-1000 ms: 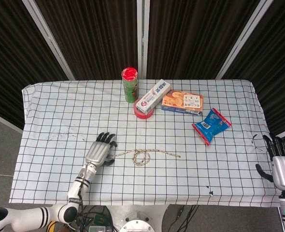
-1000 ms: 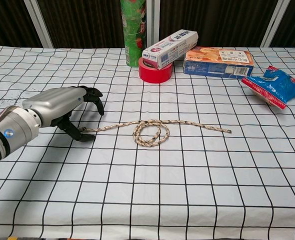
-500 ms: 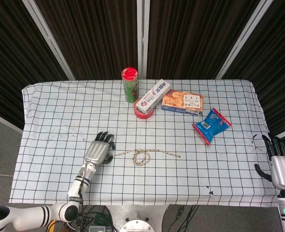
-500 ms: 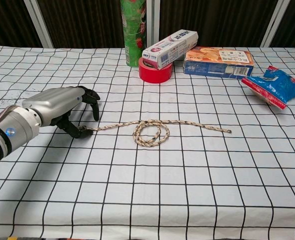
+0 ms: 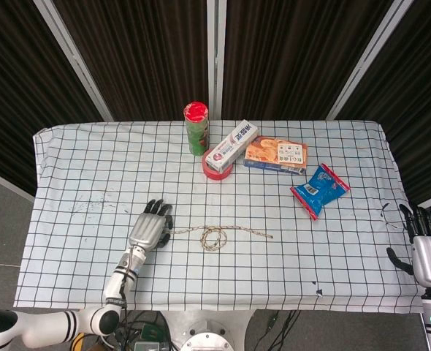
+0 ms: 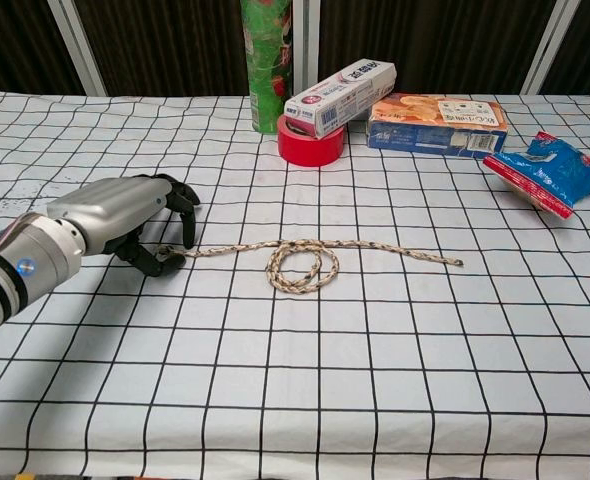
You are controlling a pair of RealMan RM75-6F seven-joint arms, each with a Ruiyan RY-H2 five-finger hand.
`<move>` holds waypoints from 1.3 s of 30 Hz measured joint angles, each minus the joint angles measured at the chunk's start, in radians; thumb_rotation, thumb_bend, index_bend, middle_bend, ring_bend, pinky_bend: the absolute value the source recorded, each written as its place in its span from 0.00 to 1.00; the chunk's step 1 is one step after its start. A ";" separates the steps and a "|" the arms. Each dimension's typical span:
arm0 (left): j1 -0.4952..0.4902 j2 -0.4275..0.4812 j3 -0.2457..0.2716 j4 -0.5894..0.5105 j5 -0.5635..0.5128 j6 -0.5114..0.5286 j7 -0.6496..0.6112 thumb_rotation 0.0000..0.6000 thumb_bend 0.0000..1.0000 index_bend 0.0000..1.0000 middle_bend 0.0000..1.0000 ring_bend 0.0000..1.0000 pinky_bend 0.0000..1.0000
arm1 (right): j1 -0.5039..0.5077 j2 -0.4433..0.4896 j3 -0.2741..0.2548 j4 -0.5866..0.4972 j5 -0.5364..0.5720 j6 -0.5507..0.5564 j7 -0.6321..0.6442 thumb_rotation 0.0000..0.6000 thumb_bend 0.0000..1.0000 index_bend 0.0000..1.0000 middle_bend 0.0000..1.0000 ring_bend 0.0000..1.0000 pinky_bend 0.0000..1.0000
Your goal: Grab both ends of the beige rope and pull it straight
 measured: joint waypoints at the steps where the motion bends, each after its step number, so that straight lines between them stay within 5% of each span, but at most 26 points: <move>1: -0.001 0.000 0.001 -0.001 -0.001 0.001 0.002 1.00 0.35 0.50 0.13 0.00 0.06 | 0.000 -0.001 0.000 0.001 0.000 -0.001 0.001 1.00 0.19 0.00 0.00 0.00 0.00; 39: -0.006 0.009 0.003 -0.002 0.019 0.042 -0.027 1.00 0.37 0.58 0.18 0.00 0.05 | 0.013 -0.020 -0.009 0.005 -0.005 -0.028 -0.026 1.00 0.19 0.00 0.00 0.00 0.00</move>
